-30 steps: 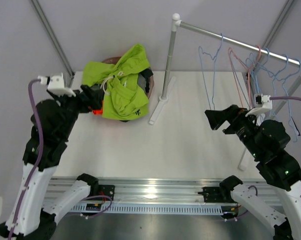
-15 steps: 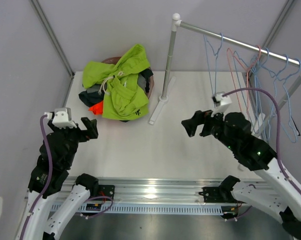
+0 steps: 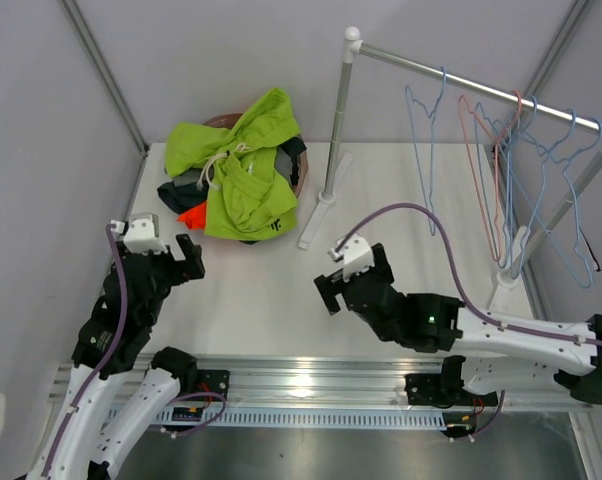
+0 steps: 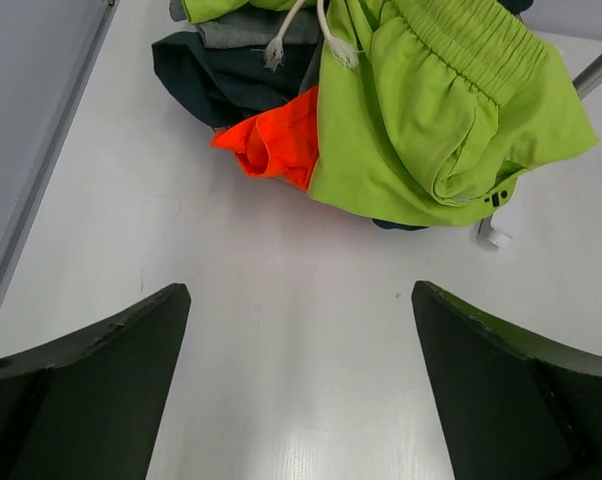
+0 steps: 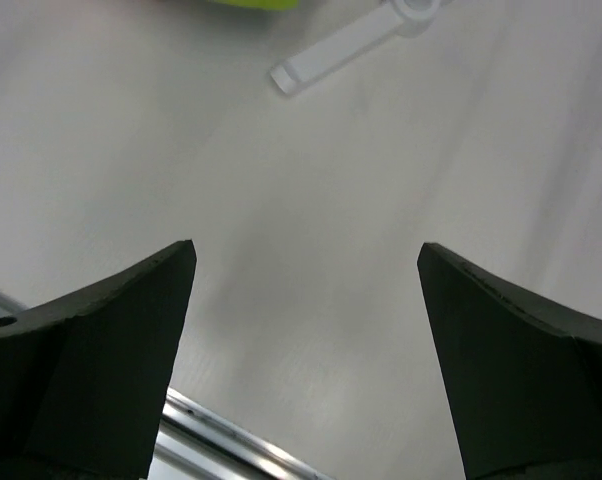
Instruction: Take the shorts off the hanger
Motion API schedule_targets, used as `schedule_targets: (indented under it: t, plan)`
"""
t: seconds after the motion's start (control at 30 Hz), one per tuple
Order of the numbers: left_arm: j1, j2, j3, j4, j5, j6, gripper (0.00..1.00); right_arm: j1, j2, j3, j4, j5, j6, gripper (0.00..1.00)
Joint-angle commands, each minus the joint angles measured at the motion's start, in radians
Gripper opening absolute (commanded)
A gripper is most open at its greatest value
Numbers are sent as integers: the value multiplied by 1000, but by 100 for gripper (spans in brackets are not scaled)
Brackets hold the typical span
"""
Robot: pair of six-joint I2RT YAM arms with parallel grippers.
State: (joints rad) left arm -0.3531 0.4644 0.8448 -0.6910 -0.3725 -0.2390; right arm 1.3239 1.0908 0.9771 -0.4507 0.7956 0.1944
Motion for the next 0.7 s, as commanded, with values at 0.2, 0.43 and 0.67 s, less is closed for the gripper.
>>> schedule_targets:
  t: [0.2,0.43,0.67]
  plan:
    - [-3,45,-24,57,110,1,99,6,-412,-267,106,150,160,99]
    - [-1,54,-27,58,113,3,99,20,-650,-353,78,223,183,99]
    - [-1,65,-33,62,125,6,99,21,-701,-373,119,272,157,100]
